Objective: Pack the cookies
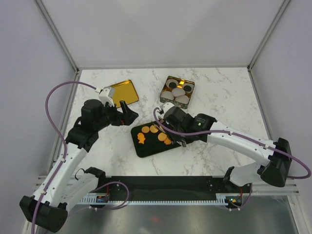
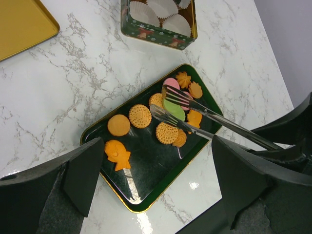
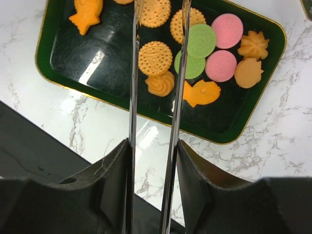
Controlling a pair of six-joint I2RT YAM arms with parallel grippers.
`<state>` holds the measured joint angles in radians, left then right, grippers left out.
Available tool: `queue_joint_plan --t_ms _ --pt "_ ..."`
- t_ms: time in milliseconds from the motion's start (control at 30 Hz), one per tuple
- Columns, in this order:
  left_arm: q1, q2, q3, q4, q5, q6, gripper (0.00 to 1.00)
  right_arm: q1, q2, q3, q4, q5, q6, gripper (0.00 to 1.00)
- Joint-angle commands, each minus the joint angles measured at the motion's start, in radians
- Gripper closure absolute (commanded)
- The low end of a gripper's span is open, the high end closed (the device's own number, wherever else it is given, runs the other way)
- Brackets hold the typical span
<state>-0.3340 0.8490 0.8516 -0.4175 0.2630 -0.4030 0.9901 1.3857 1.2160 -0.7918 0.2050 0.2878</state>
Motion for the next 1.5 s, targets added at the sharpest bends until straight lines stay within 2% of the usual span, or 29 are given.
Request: queue_joint_plan --t_ms 0,633,800,1467 --pt "-0.003 -0.005 0.038 0.017 -0.01 0.016 0.01 0.033 -0.053 0.002 -0.029 -0.01 0.019 0.52" --pt "-0.004 0.004 0.038 0.017 0.004 0.015 0.01 0.124 -0.02 -0.029 -0.113 0.059 0.034 0.49" --pt "-0.004 0.007 0.038 0.017 0.005 0.015 0.01 0.133 -0.011 -0.03 -0.121 0.071 0.033 0.46" --pt "-0.003 0.005 0.038 0.017 0.004 0.015 0.01 0.148 0.03 -0.05 -0.103 0.085 0.039 0.46"
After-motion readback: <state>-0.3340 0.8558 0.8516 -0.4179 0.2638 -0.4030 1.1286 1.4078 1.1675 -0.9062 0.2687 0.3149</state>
